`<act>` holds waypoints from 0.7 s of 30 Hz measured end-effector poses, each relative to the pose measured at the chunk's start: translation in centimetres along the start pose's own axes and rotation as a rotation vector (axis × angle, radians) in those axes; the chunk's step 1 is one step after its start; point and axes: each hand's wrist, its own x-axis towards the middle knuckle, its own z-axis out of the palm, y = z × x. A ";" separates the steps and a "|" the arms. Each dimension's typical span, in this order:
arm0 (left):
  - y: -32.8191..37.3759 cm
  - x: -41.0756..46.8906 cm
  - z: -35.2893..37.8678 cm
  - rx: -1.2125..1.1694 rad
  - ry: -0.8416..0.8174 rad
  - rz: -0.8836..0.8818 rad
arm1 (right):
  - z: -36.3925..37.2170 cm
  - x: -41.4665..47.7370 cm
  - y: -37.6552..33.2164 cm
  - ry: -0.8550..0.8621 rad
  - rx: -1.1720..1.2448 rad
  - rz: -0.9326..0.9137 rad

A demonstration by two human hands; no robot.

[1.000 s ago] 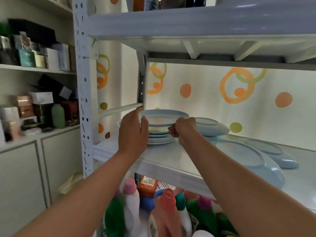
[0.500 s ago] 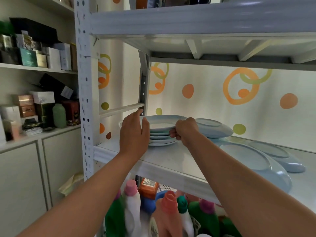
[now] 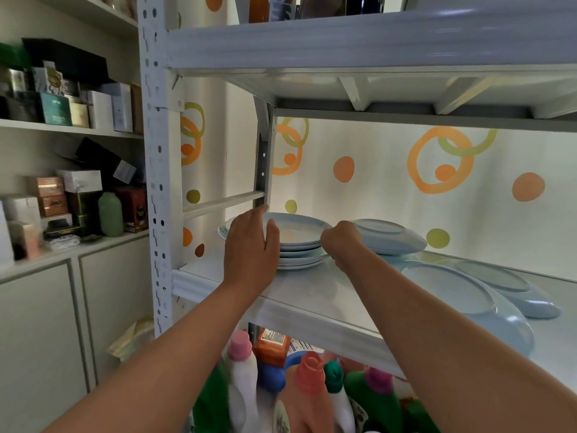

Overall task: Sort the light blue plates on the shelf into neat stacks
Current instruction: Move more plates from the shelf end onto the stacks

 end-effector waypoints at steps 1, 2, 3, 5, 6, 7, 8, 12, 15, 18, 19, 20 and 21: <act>0.0 0.0 0.0 -0.001 -0.001 -0.001 | 0.1 0.0 -0.1 0.008 -0.002 0.017; 0.0 0.0 0.1 -0.003 -0.002 -0.003 | 0.2 0.1 0.1 -0.003 -0.034 0.003; 0.0 -0.1 0.1 -0.003 -0.003 -0.003 | 0.2 0.3 0.3 0.018 -0.026 0.010; 0.0 -0.2 0.4 -0.003 -0.001 0.011 | 0.1 0.3 0.3 0.013 -0.030 -0.005; 0.1 -0.3 0.5 -0.002 0.002 0.024 | 0.0 0.6 0.5 0.023 -0.036 -0.021; 0.2 -0.4 0.7 0.000 0.006 0.038 | -0.3 0.3 0.5 0.037 -0.021 -0.019; 0.4 -0.5 0.9 0.002 0.009 0.051 | -0.6 0.4 0.6 0.054 -0.019 -0.041; 1.7 -1.2 1.7 -0.013 0.022 0.118 | -2.7 -0.4 1.3 0.103 -0.059 -0.120; 3.2 -1.9 2.7 -0.037 0.010 0.160 | -4.7 -1.9 2.4 0.182 -0.143 -0.202; 4.6 -2.8 4.0 -0.048 -0.007 0.215 | -6.5 -3.3 4.4 0.211 -0.231 -0.305; 5.1 -3.2 4.4 -0.055 -0.012 0.241 | -7.1 -3.8 5.1 0.198 -0.245 -0.326; 5.7 -3.6 4.9 -0.068 -0.021 0.258 | -7.9 -4.1 6.0 0.198 -0.263 -0.354; 6.4 -3.9 5.4 -0.083 -0.033 0.265 | -8.8 -4.4 6.8 0.204 -0.303 -0.383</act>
